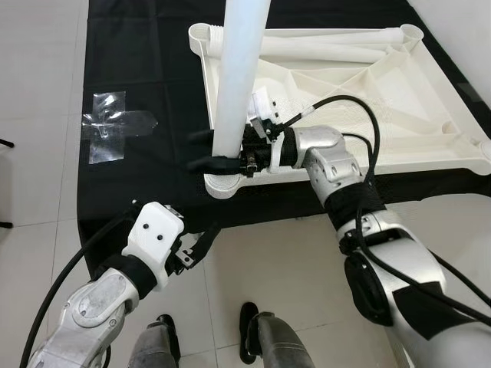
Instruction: Building children table
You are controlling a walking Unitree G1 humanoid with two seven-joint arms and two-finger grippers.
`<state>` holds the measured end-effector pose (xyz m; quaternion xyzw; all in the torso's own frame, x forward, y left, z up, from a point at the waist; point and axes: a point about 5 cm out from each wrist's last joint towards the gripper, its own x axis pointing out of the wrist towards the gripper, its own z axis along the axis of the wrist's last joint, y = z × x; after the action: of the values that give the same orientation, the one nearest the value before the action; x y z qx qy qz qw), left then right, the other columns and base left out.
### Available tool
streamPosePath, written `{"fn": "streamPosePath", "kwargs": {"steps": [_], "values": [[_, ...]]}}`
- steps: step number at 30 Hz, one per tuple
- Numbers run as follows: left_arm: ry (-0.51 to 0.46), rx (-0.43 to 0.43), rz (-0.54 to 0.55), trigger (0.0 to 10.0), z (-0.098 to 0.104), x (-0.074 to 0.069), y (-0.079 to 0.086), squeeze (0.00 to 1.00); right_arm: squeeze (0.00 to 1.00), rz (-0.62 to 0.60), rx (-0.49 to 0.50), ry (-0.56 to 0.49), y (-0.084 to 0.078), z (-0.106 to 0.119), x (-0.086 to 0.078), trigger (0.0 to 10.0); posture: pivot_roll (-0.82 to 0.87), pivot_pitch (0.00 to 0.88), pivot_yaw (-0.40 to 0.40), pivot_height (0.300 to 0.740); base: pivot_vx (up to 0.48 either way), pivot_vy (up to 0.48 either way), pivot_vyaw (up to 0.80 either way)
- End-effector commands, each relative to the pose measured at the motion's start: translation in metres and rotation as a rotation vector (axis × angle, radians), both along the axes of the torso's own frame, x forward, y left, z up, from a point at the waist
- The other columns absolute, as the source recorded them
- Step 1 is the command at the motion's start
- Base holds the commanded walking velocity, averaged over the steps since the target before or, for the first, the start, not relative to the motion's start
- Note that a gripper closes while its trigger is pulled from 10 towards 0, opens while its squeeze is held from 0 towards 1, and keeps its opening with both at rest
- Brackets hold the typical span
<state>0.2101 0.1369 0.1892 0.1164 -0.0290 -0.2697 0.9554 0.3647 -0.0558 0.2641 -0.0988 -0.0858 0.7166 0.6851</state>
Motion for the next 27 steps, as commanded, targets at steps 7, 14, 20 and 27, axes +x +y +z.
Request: {"fn": "streamPosePath", "kwargs": {"steps": [7,14,20,27], "values": [[0.014,-0.009,-0.011,10.0,-0.002,-0.003,-0.005,0.0,0.0,-0.106,0.024,0.0,-0.028,-0.02,0.001,0.0,0.12,0.335,-0.161,0.74,0.0,0.0,0.0],[0.017,-0.007,-0.009,10.0,-0.002,-0.002,-0.001,0.0,0.0,-0.929,0.08,-0.045,-0.028,-0.078,-0.019,0.0,0.08,0.336,-0.149,0.74,0.0,0.0,0.0],[0.028,-0.007,-0.021,10.0,-0.005,-0.001,-0.001,0.0,0.0,-0.902,0.003,-0.001,0.008,-0.116,-0.06,0.0,0.08,0.32,-0.115,0.74,0.0,0.0,0.0],[0.013,0.006,-0.032,10.0,-0.004,0.003,-0.002,0.0,0.0,-0.83,0.079,0.034,0.019,-0.108,-0.039,10.0,0.09,0.303,-0.132,0.74,0.0,0.0,0.0]]}}
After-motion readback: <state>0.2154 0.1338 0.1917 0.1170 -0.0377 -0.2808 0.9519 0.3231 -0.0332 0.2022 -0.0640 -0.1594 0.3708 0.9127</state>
